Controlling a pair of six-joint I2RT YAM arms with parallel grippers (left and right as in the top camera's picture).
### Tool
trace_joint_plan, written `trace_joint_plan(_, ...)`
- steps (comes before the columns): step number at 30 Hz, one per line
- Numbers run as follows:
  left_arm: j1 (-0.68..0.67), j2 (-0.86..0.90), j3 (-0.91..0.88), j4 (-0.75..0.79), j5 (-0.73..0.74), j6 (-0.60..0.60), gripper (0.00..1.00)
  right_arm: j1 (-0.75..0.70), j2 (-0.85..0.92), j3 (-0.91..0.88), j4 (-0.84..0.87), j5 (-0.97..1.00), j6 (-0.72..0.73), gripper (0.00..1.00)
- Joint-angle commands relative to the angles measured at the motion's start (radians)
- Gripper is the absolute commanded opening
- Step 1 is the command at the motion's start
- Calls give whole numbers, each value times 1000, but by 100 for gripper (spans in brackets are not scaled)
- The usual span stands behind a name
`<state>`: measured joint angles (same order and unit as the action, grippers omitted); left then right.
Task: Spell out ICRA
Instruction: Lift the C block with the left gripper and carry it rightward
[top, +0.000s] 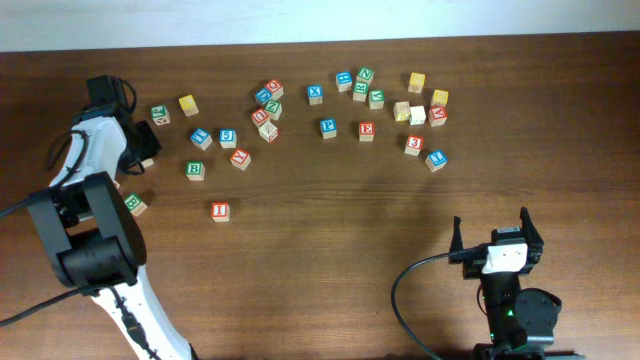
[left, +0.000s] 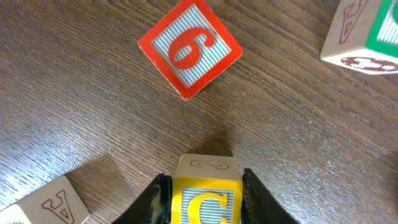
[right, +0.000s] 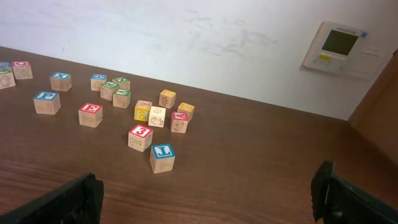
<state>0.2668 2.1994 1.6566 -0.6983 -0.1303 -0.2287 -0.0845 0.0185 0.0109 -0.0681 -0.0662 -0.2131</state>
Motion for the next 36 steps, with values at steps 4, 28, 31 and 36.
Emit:
trace_joint_plan(4,6,13,-9,7,4,-2,18,0,-6,-5,-4,-9,4,98)
trace_joint_plan(28,-108,-547,59,-429,214,-2,12,0,-6,-5,-4,-9,4,98)
trace_joint_plan(31,-193,-547,59,-486,213,-2,12,0,-6,-5,-4,-9,4,99)
trace_joint_plan(36,-329,-547,59,-507,213,-2,12,0,-6,-5,-4,-9,4,98)
